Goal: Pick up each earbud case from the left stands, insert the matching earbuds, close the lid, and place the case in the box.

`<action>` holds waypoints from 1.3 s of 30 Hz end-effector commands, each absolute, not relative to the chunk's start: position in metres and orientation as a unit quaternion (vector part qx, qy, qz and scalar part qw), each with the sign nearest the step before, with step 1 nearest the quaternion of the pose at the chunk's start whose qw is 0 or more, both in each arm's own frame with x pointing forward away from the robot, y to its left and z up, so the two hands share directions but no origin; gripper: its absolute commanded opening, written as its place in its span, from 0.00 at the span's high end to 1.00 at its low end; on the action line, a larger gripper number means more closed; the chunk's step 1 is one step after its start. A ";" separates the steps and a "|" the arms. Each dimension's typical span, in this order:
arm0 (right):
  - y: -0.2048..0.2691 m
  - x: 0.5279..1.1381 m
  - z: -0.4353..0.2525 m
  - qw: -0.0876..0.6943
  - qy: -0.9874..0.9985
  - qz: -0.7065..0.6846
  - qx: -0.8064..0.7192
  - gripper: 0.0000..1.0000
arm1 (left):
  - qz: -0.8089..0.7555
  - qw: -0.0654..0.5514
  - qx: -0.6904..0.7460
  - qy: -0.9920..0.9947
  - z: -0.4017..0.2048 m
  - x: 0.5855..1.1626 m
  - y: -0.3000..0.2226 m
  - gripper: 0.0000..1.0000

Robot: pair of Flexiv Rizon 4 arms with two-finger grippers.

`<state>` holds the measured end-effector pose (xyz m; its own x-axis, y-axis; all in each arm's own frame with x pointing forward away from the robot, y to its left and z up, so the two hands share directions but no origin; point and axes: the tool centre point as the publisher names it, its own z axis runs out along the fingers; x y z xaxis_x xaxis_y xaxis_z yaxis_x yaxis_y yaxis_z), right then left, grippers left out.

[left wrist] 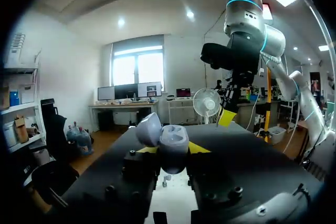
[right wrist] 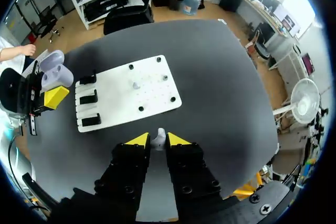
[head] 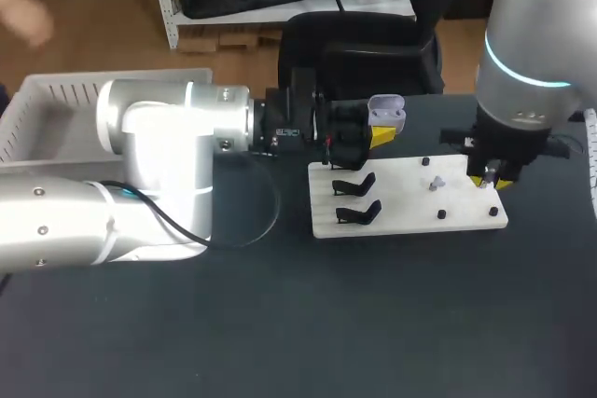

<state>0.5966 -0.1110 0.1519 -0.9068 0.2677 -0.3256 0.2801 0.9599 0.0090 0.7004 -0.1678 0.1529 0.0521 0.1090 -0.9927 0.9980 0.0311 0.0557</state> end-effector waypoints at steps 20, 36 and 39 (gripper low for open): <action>-0.098 0.611 0.162 0.202 0.916 0.022 0.347 1.00 | -0.449 0.498 0.529 0.520 0.152 0.699 -0.168 1.00; -0.053 0.626 0.196 0.135 0.937 0.075 0.313 1.00 | -0.449 0.498 0.529 0.520 0.152 0.699 -0.168 1.00; -0.047 0.630 0.204 0.133 0.941 0.067 0.304 1.00 | -0.449 0.498 0.529 0.520 0.152 0.699 -0.168 1.00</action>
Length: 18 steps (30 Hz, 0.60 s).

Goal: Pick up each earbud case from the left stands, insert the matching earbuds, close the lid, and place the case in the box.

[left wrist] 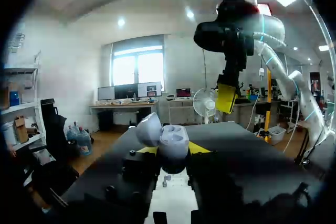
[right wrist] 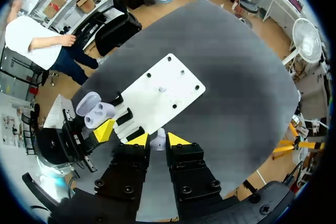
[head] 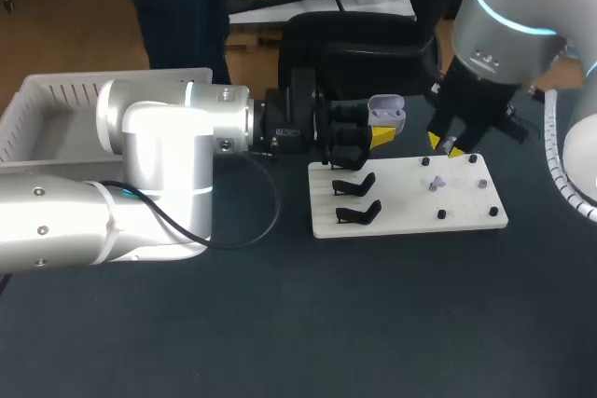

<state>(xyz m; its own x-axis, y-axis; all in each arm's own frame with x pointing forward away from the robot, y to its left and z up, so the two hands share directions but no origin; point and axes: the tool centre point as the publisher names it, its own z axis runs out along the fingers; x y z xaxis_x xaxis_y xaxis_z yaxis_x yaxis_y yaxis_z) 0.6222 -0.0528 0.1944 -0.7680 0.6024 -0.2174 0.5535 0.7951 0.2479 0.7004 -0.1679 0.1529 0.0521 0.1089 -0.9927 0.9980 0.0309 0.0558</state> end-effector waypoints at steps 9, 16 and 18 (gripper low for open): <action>-0.033 0.651 0.221 0.127 0.952 0.060 0.272 1.00 | -0.449 0.498 0.529 0.520 0.152 0.699 -0.168 1.00; -0.019 0.661 0.227 0.134 0.956 0.057 0.253 1.00 | -0.449 0.498 0.529 0.520 0.152 0.699 -0.168 1.00; -0.015 0.664 0.227 0.137 0.957 0.054 0.249 1.00 | -0.449 0.498 0.529 0.520 0.152 0.699 -0.168 1.00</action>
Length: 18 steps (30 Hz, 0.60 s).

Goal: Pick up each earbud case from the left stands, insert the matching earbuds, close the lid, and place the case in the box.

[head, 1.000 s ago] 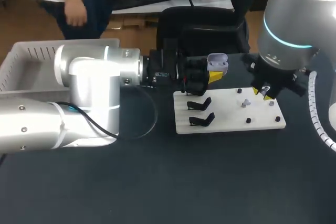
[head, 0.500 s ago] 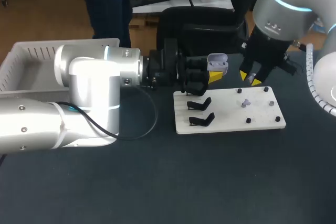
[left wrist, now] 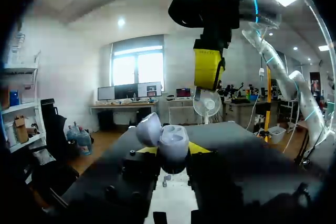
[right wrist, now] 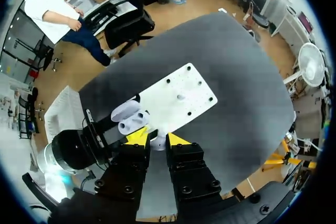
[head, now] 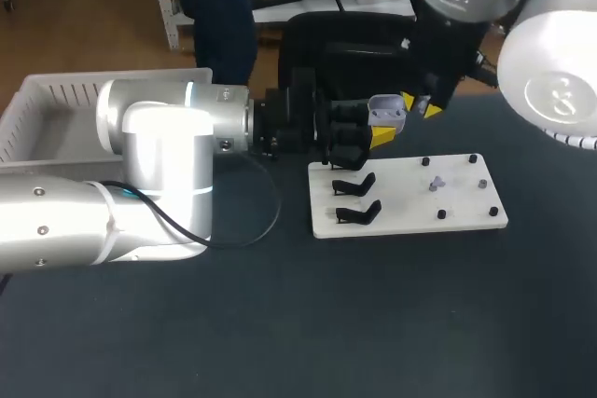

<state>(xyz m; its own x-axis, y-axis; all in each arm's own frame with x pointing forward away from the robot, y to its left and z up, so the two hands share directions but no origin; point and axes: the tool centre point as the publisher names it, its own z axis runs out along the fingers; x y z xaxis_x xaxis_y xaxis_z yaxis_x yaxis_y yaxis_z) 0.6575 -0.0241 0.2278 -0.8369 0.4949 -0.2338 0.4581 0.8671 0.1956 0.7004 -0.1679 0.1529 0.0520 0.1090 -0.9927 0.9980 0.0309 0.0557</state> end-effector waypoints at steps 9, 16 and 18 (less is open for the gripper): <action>-0.008 0.670 0.227 0.145 0.958 0.049 0.242 1.00 | -0.449 0.498 0.529 0.520 0.152 0.699 -0.168 1.00; -0.004 0.671 0.229 0.149 0.957 0.053 0.242 1.00 | -0.449 0.498 0.529 0.520 0.152 0.699 -0.168 1.00; -0.004 0.671 0.229 0.149 0.957 0.053 0.242 1.00 | -0.449 0.498 0.529 0.520 0.152 0.699 -0.168 1.00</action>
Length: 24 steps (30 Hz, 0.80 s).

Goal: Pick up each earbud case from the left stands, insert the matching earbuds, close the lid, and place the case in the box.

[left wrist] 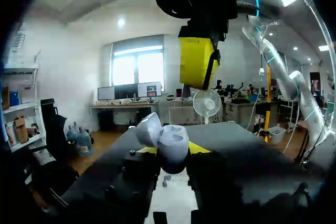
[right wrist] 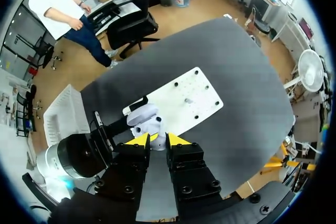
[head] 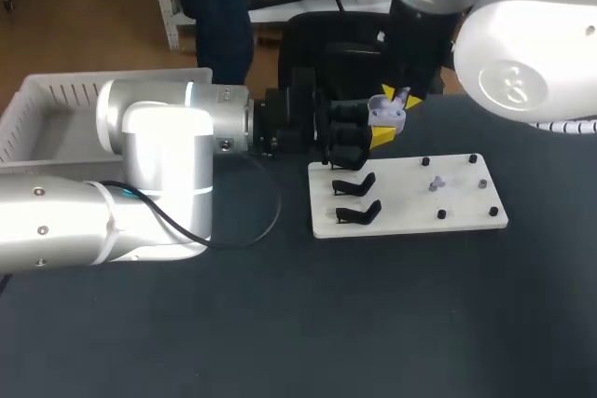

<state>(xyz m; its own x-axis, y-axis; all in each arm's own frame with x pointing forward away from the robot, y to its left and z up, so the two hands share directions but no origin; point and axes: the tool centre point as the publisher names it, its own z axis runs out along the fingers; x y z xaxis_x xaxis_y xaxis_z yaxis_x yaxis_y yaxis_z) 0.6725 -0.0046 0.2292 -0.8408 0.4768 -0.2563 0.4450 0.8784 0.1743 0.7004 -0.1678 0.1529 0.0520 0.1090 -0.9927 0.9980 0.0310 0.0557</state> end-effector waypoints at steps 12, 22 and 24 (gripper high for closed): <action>-0.004 0.673 0.226 0.150 0.955 0.047 0.252 1.00 | -0.449 0.498 0.529 0.520 0.152 0.699 -0.168 1.00; 0.001 0.677 0.218 0.135 0.958 0.044 0.251 1.00 | -0.449 0.498 0.529 0.520 0.152 0.699 -0.168 1.00; 0.001 0.679 0.217 0.135 0.958 0.044 0.251 1.00 | -0.449 0.498 0.529 0.520 0.152 0.699 -0.168 1.00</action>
